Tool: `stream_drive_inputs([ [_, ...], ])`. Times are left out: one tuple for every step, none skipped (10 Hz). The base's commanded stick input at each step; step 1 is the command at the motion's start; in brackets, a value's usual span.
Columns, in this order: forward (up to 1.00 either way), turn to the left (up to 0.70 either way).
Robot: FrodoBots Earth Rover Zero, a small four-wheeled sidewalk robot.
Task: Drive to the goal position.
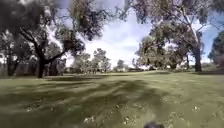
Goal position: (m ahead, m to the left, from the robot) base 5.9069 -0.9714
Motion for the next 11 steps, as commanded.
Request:
stream_drive_inputs([
  [0.70,0.00],
  [0.70,0.00],
  [0.70,0.00],
  [0.70,0.00],
  [0.70,0.00],
  [0.70,0.00],
  [0.70,0.00],
  [0.70,0.00],
  [0.70,0.00],
  [0.70,0.00],
  [0.70,0.00],
])
